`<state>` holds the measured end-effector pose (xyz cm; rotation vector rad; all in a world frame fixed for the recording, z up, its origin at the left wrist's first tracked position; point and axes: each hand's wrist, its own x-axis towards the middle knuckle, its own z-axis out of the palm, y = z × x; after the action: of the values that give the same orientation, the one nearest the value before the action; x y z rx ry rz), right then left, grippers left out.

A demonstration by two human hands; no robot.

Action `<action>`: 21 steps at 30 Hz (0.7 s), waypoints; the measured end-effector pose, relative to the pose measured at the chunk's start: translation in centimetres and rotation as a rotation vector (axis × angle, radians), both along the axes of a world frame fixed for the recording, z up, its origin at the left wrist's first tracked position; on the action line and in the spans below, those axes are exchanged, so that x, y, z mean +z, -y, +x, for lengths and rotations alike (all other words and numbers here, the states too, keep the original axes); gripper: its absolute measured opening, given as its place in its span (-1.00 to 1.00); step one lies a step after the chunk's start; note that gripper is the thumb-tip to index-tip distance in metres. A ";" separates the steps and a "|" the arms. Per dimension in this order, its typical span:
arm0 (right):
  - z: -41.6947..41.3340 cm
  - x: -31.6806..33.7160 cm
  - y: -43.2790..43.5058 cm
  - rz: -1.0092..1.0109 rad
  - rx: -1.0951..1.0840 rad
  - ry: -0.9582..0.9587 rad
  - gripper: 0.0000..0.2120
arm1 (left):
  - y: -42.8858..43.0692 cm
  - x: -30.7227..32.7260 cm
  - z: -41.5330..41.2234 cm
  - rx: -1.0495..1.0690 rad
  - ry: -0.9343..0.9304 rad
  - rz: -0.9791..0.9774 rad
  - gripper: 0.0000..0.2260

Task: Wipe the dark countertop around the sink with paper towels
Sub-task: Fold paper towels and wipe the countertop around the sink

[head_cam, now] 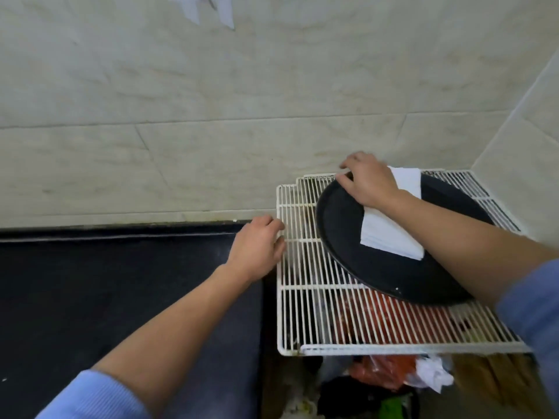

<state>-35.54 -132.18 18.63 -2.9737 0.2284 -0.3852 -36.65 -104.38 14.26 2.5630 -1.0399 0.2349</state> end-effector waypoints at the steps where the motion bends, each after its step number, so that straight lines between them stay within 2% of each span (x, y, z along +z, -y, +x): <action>1: 0.3 0.3 -2.6 0.007 0.038 0.016 -0.63 | -2.6 -0.2 0.0 0.046 -0.020 0.018 -0.81; 7: 0.6 -0.7 -22.1 0.030 0.272 0.035 -0.73 | -22.4 -1.4 -2.5 0.327 -0.128 0.185 -0.79; 15: -0.7 -3.1 -51.1 0.034 0.596 -0.080 -0.78 | -50.8 -1.3 -9.9 0.674 -0.173 0.267 -0.82; 21: -0.8 -3.6 -67.7 -0.010 0.820 -0.107 -0.77 | -64.7 -1.4 -14.6 0.935 -0.218 0.261 -0.81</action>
<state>-36.31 -64.47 14.99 -2.7747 -0.9458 -0.1157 -51.26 -39.72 12.87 3.0339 0.2799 0.0421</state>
